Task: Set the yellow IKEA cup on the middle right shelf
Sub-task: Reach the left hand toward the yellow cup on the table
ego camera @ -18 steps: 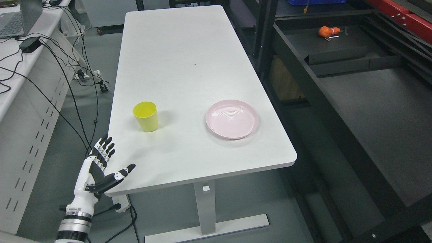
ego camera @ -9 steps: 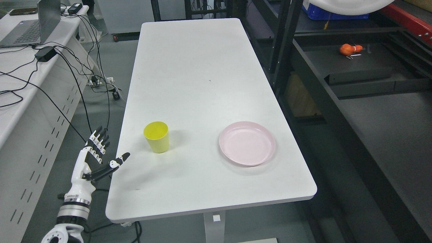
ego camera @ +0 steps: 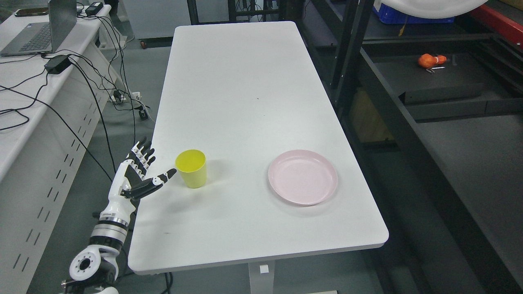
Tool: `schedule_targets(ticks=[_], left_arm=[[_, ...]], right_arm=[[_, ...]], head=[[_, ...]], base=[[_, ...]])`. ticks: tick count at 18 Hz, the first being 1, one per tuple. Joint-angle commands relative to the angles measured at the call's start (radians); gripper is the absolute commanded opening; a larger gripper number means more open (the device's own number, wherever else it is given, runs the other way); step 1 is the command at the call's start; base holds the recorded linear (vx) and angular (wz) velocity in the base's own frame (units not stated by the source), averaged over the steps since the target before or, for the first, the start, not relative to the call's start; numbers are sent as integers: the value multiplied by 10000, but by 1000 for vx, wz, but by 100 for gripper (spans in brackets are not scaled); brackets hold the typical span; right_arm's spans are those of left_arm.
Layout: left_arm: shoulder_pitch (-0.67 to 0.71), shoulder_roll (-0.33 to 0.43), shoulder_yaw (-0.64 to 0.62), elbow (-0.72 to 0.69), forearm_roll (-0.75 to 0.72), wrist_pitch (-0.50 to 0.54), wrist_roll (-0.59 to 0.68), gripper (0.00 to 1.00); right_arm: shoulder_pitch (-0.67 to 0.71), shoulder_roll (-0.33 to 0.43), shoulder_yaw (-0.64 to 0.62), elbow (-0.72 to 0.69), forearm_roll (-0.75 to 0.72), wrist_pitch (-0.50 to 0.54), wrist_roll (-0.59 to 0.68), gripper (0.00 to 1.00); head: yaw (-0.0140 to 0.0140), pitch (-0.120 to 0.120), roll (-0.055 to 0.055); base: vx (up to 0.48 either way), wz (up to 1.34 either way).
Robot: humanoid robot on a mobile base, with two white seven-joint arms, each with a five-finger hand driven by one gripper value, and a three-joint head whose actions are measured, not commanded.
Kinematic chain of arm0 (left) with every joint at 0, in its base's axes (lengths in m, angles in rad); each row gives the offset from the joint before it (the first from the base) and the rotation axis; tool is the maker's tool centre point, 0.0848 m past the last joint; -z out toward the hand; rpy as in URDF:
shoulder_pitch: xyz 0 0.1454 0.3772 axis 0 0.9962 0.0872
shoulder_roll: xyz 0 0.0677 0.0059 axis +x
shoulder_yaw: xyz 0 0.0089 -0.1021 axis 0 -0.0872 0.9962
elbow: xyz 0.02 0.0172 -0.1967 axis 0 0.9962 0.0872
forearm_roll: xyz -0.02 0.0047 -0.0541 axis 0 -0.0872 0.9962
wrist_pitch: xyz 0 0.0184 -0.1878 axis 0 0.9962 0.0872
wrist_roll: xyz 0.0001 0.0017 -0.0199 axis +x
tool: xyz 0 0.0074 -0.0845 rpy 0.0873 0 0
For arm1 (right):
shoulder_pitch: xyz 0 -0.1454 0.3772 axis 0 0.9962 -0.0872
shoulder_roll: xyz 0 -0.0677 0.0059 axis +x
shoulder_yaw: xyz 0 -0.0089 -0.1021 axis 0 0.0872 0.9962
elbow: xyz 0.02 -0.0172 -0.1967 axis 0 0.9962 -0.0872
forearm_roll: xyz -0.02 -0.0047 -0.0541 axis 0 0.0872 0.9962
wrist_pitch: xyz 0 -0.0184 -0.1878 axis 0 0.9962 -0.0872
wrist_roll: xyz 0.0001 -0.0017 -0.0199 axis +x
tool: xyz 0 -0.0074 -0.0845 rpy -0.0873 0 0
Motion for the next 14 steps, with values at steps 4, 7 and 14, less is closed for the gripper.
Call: schedule_targets(ticks=[4,7,14], left_arm=[[-1029,175,-755,2140,-128,18,-56,99],[-1029,175,-663,2600,-144,18,-25,99],[-1474,175,-785,3384,-159,-43,-71,99]], right_arm=[[136,-175,169,0,-245,5,11,99],[136,-175,169,0,-245,5,11,99],[136,-175,169,0,-245,5,11,99]], head=[[0,0,0],[0,0,0],[0,0,0]], base=[[0,0],[0,0],[0,0]])
